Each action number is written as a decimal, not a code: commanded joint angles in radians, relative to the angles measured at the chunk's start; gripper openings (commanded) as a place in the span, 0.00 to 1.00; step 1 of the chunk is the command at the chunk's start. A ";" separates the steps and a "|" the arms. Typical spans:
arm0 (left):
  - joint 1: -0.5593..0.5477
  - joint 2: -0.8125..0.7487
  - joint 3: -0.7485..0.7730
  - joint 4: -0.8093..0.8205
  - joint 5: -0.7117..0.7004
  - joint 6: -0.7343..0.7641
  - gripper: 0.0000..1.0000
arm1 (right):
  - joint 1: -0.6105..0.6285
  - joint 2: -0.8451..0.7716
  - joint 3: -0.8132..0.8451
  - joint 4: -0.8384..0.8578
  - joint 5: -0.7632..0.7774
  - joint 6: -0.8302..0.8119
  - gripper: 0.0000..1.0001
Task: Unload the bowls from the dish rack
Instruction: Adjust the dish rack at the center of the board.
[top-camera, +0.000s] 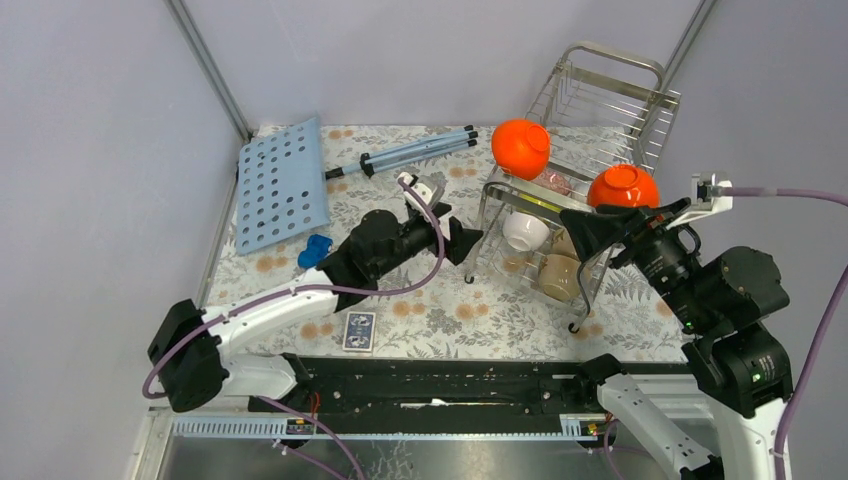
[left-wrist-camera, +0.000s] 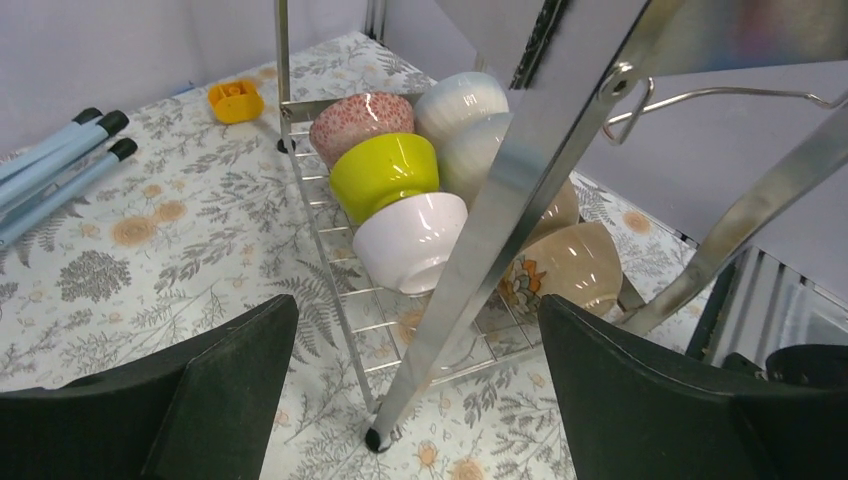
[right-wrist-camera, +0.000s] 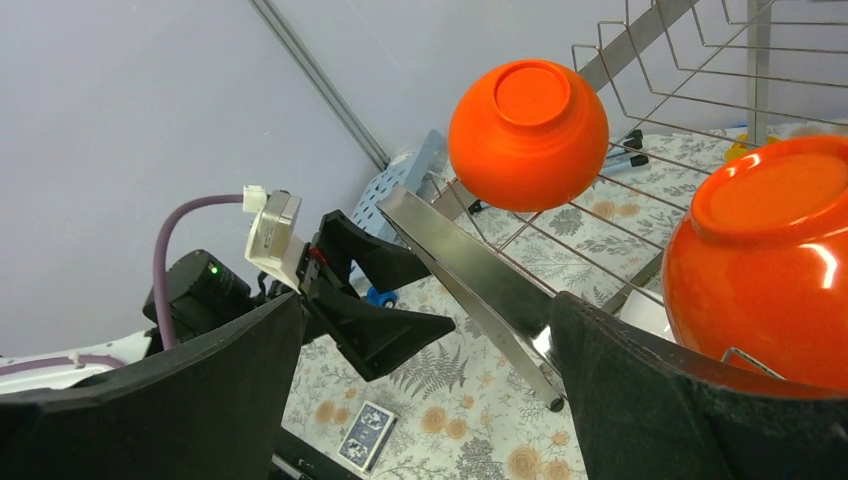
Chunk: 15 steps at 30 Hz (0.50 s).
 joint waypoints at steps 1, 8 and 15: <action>-0.025 0.045 0.021 0.159 -0.061 0.052 0.93 | 0.004 0.037 0.073 -0.032 0.013 0.031 0.99; -0.030 0.165 0.088 0.194 -0.113 0.057 0.80 | 0.004 0.052 0.103 -0.010 0.109 0.081 0.99; -0.028 0.217 0.130 0.161 -0.235 0.076 0.52 | 0.004 0.093 0.203 -0.049 0.195 0.023 0.99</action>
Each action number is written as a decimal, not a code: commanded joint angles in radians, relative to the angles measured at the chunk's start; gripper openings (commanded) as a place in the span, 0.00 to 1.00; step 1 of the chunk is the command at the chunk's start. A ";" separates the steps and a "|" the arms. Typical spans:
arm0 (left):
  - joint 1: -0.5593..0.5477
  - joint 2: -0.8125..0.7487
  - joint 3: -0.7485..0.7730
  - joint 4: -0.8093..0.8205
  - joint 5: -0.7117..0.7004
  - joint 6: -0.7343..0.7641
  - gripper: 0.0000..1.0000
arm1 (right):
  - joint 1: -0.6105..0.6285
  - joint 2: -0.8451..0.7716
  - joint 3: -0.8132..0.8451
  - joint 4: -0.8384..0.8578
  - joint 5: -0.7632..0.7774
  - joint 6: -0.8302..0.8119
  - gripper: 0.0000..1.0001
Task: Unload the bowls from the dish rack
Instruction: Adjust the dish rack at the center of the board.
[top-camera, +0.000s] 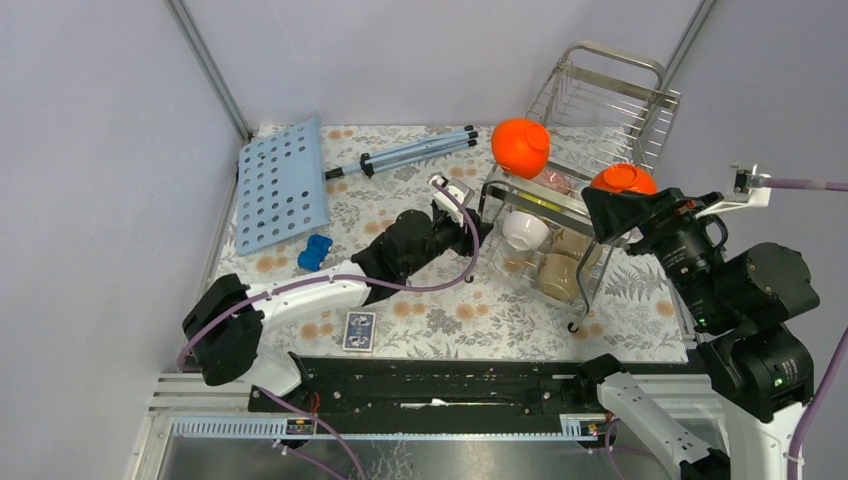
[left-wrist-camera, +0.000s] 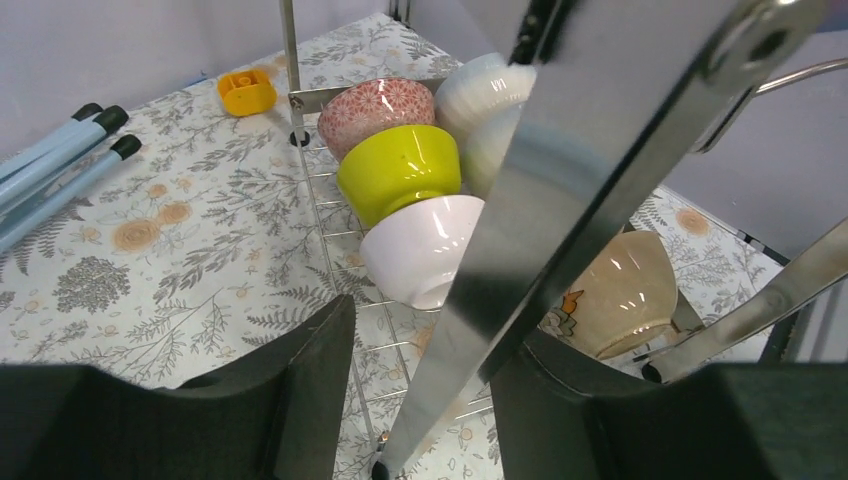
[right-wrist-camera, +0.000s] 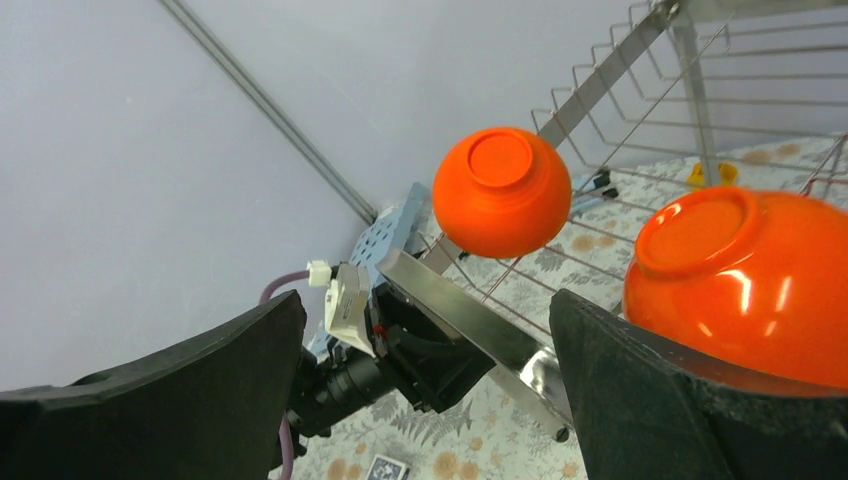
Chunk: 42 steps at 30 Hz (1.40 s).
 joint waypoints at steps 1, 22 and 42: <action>0.014 0.007 0.057 0.051 -0.139 0.026 0.50 | 0.004 0.035 0.083 -0.015 0.091 -0.052 0.99; 0.211 0.058 0.119 -0.013 -0.127 -0.052 0.23 | 0.004 -0.006 0.002 -0.030 0.194 -0.046 1.00; 0.318 0.236 0.311 -0.070 -0.037 -0.092 0.27 | 0.004 -0.049 -0.155 0.054 0.097 0.039 1.00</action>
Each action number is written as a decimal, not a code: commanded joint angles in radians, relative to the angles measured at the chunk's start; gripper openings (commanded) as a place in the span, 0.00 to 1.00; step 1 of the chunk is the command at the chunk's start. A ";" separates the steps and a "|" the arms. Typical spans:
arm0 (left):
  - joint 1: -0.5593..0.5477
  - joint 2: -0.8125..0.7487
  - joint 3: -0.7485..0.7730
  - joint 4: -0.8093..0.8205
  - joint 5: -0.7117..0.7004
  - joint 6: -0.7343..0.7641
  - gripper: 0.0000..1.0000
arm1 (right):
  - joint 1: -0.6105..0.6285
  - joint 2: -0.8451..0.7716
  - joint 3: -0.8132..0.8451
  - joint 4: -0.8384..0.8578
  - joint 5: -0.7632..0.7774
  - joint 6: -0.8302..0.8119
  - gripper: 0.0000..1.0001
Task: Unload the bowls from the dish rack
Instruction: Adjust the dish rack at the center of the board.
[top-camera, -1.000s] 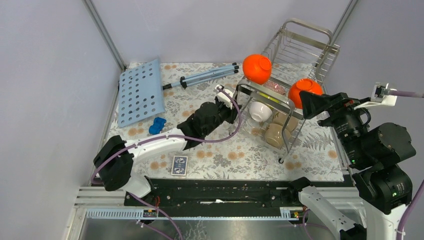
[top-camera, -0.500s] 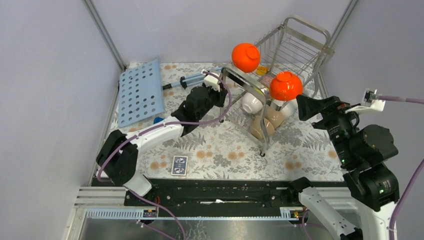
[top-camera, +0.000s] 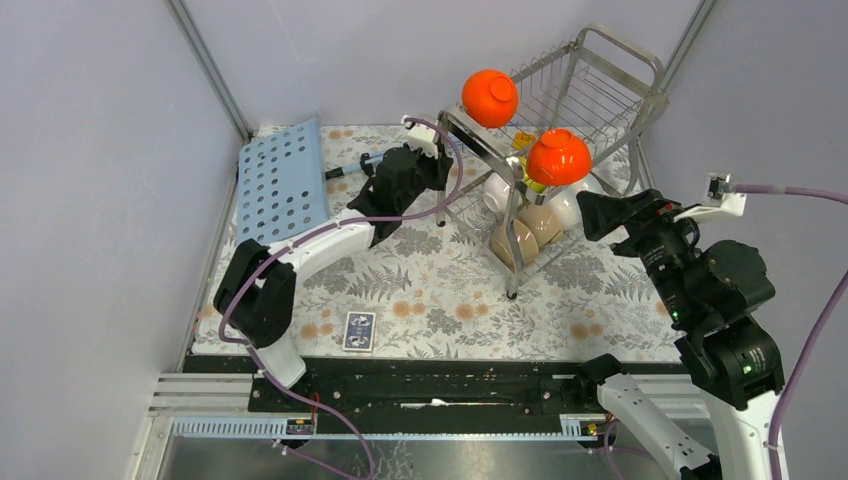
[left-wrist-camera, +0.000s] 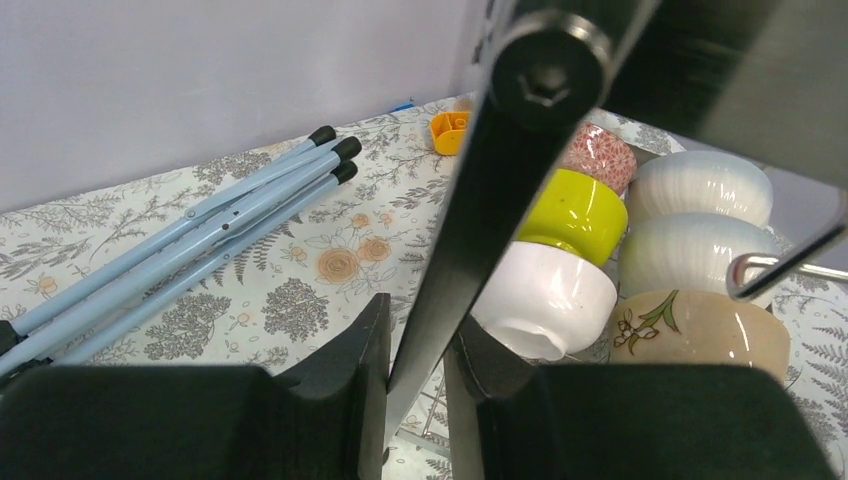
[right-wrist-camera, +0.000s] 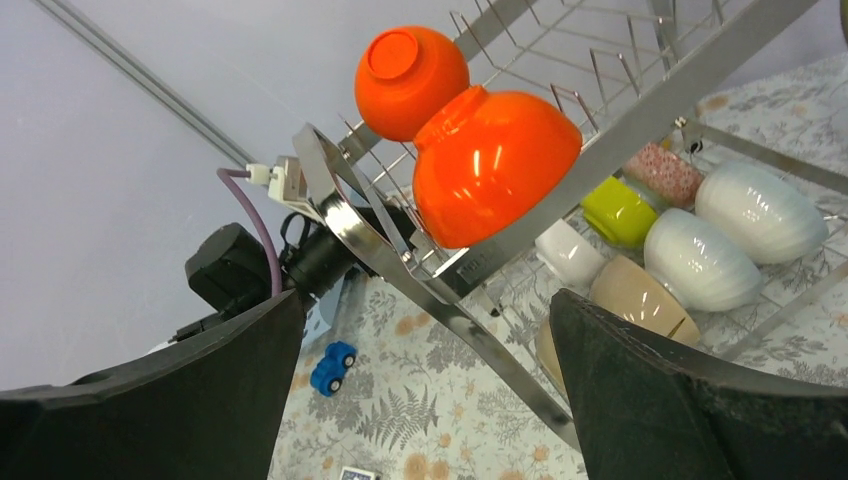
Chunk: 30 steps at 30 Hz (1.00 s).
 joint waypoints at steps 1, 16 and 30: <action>0.020 -0.013 0.012 0.024 -0.042 -0.085 0.29 | 0.003 -0.008 -0.025 0.021 -0.040 0.025 1.00; 0.024 -0.407 -0.275 -0.132 -0.042 -0.251 0.99 | 0.004 0.005 -0.106 0.144 0.072 0.215 0.99; 0.019 -0.868 -0.676 -0.317 -0.033 -0.686 0.99 | 0.004 0.005 -0.159 0.254 0.184 0.346 0.95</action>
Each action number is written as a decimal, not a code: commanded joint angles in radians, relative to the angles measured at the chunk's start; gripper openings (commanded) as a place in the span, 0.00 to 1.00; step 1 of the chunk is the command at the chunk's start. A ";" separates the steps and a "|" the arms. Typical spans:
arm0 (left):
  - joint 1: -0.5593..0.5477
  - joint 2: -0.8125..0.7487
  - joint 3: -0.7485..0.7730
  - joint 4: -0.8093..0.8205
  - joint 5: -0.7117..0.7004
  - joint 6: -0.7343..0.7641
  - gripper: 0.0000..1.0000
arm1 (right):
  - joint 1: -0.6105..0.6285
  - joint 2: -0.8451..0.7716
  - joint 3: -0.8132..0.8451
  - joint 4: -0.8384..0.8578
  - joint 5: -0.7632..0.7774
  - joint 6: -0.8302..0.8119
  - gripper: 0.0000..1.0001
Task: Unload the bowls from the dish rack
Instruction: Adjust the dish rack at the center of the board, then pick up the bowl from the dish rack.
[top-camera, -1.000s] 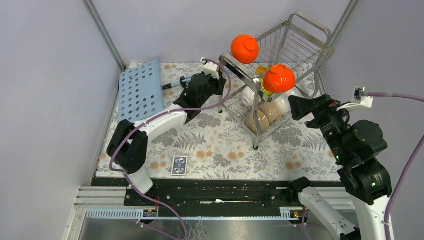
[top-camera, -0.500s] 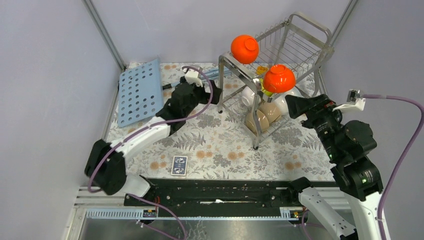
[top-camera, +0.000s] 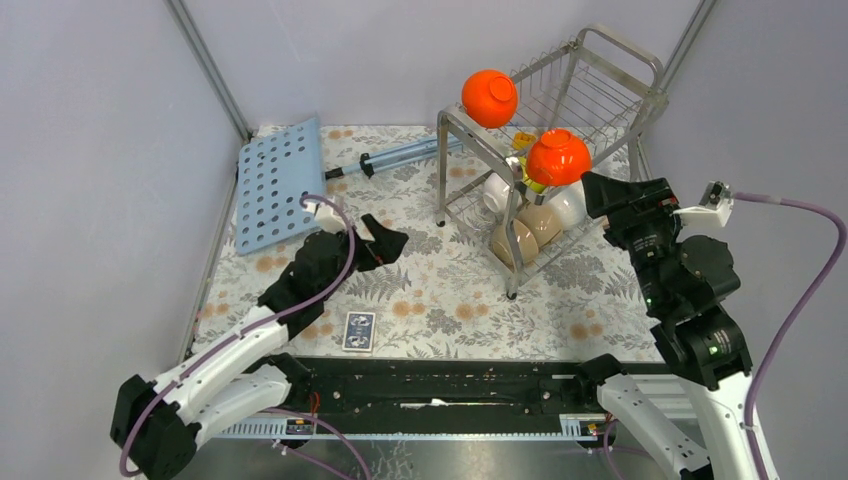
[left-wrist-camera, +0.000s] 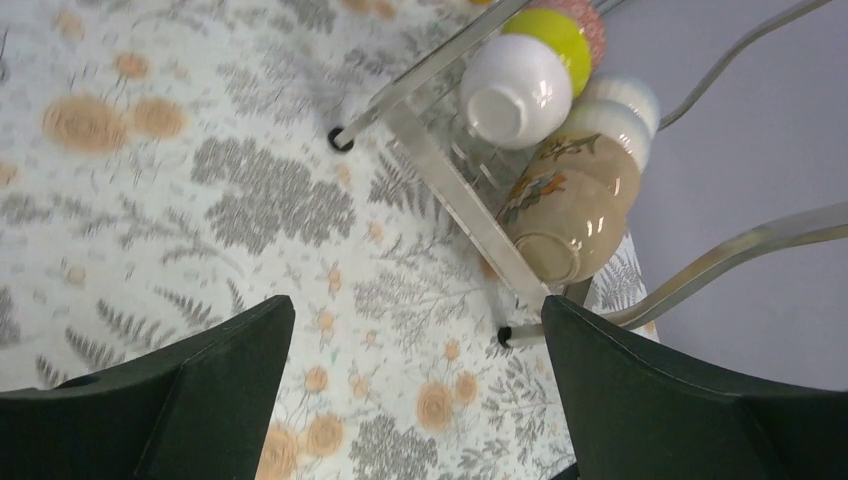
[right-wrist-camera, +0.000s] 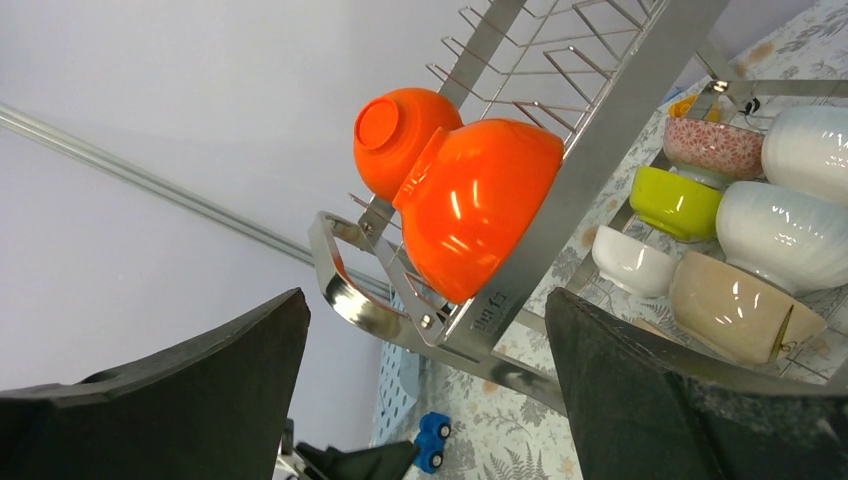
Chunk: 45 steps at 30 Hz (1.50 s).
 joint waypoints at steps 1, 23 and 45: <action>-0.002 -0.076 -0.035 -0.035 -0.022 -0.099 0.99 | 0.004 0.042 0.038 0.066 0.056 0.027 0.96; -0.002 -0.091 0.039 -0.195 0.000 -0.087 0.99 | 0.003 0.040 -0.120 0.218 -0.050 0.121 0.94; -0.002 -0.097 0.080 -0.156 0.001 -0.096 0.99 | -0.113 0.023 -0.334 0.564 -0.136 0.294 0.79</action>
